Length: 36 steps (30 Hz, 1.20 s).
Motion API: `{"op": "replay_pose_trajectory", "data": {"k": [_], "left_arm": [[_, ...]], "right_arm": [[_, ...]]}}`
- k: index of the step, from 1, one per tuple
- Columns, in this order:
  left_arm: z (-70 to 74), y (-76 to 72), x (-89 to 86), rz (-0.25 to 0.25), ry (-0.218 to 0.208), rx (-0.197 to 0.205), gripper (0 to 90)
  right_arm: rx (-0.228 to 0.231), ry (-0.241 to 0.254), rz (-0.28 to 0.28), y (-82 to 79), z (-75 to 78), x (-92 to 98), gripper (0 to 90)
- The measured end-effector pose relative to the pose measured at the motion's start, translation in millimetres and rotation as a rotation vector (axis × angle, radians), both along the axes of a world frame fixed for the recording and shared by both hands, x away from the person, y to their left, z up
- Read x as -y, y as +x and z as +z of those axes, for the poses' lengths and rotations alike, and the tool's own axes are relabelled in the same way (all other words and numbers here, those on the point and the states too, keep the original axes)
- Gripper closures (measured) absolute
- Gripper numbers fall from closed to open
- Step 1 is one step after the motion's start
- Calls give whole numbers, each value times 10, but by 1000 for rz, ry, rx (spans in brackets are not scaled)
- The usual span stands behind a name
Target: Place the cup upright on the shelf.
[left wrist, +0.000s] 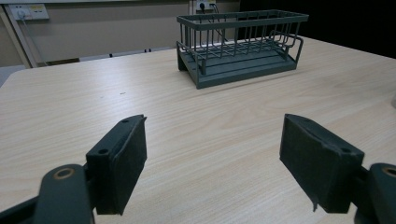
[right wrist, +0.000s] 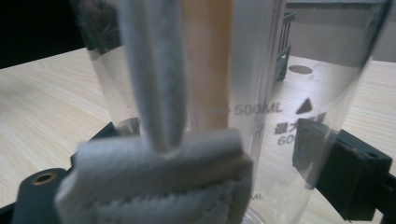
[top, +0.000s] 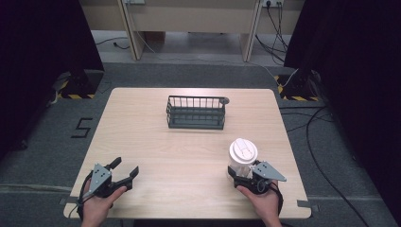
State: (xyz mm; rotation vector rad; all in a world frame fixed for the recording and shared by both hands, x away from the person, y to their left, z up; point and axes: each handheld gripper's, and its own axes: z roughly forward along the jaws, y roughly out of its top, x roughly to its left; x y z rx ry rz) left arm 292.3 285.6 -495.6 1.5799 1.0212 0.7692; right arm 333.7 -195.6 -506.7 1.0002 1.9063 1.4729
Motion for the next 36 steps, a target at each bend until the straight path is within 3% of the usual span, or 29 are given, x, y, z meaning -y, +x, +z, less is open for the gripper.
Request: {"op": "replay_pose_trajectory", "data": {"k": [16,36], "left_arm": [[-3,4,-9,-2,-3,1,232],[-7,2,-8,9,-5,4,234]], "right_arm": [[2,22,19,50,5,-3,177],[68,36,3,181,271,-52,178]]}}
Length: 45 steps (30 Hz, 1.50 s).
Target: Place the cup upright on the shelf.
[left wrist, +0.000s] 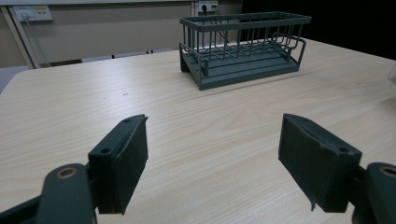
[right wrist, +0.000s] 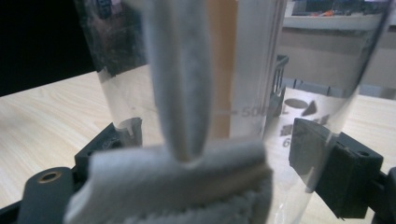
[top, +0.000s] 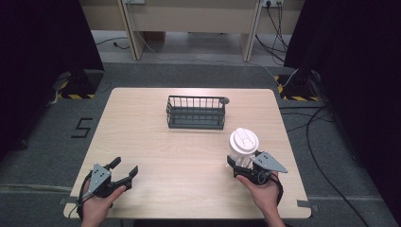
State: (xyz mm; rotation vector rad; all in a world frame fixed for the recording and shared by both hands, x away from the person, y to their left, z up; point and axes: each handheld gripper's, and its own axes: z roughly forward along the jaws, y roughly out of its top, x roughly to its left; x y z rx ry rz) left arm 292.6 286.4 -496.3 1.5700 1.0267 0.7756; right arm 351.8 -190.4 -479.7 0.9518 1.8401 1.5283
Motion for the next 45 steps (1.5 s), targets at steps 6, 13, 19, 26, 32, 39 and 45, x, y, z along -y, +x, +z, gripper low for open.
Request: {"op": "replay_pose_trajectory", "data": {"k": [6,13,19,26,32,39,45], "left_arm": [[-1,1,0,0,3,0,234],[1,1,-9,3,-2,1,235],[0,5,-19,3,-2,2,236],[1,7,-25,7,-5,6,236],[-2,9,-30,9,-4,7,236],[-3,10,-39,14,-7,5,236],[-4,11,-37,13,-10,5,237]], "right_arm": [[12,8,1,75,97,-44,178],[26,7,3,162,196,-102,178],[35,16,2,257,275,-169,179],[40,16,-6,351,340,-200,179],[48,18,-8,423,396,-236,179],[57,25,-1,518,466,-320,179],[61,33,-4,607,513,-398,179]]}}
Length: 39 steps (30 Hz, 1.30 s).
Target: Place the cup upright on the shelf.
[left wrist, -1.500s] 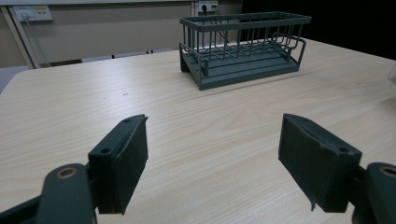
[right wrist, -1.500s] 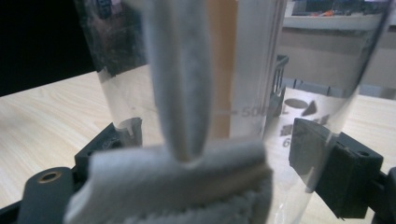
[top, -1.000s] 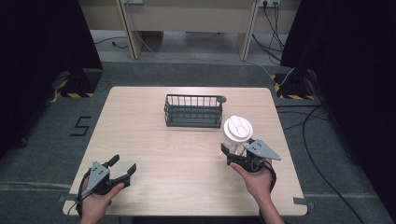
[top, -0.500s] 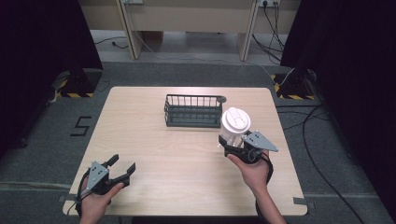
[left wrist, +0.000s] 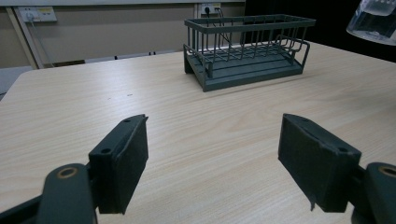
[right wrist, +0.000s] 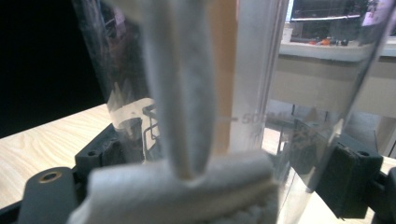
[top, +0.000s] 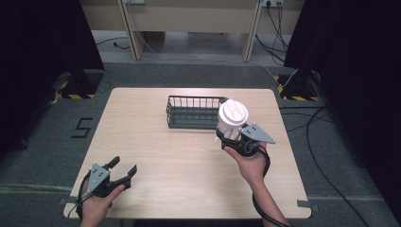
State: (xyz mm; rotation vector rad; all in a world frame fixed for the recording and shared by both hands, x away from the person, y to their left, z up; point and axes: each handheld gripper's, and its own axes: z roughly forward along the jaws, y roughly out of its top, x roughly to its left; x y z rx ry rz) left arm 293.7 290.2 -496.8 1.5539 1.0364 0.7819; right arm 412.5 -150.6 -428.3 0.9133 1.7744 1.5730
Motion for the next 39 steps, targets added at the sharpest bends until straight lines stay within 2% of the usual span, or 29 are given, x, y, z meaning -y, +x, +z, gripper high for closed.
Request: {"op": "replay_pose_trajectory", "data": {"k": [22,39], "left_arm": [[4,0,2,8,-4,3,234],[0,3,4,4,-5,2,235]], "right_arm": [[-7,10,-9,227,106,-165,179],[5,17,-15,382,224,-259,179]]}}
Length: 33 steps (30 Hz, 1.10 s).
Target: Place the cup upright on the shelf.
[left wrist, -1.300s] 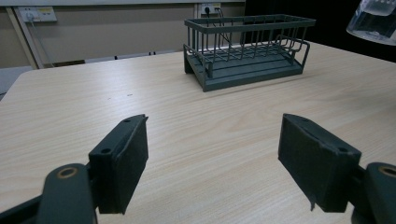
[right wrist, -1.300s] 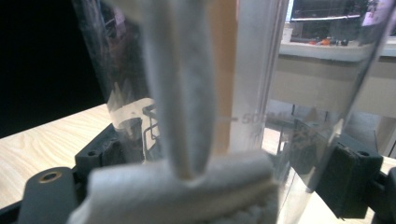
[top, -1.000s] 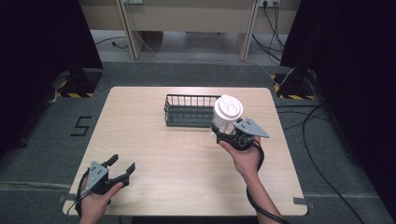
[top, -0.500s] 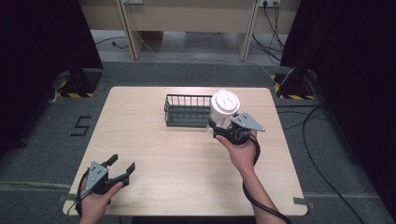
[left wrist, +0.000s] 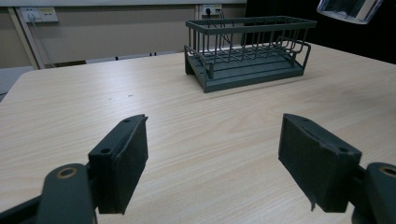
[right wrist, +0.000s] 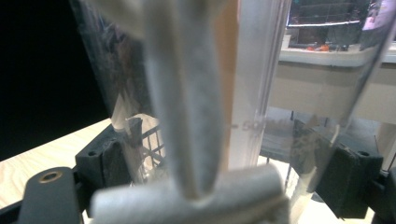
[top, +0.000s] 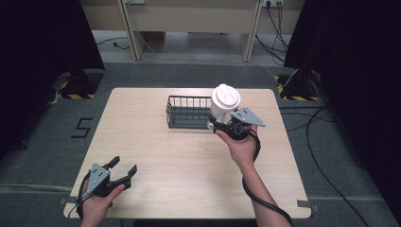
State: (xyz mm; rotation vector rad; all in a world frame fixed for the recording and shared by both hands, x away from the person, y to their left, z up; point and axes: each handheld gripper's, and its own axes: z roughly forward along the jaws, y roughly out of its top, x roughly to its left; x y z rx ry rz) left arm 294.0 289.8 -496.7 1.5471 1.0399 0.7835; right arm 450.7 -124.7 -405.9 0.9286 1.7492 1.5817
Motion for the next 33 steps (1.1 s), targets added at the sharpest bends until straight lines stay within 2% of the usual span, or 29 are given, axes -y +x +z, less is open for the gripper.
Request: {"op": "replay_pose_trajectory", "data": {"k": [20,33], "left_arm": [[2,3,5,-2,-1,2,236],[2,5,1,-2,-6,3,236]], "right_arm": [[6,0,0,185,112,-148,180],[-3,-2,-10,302,125,-209,179]]}}
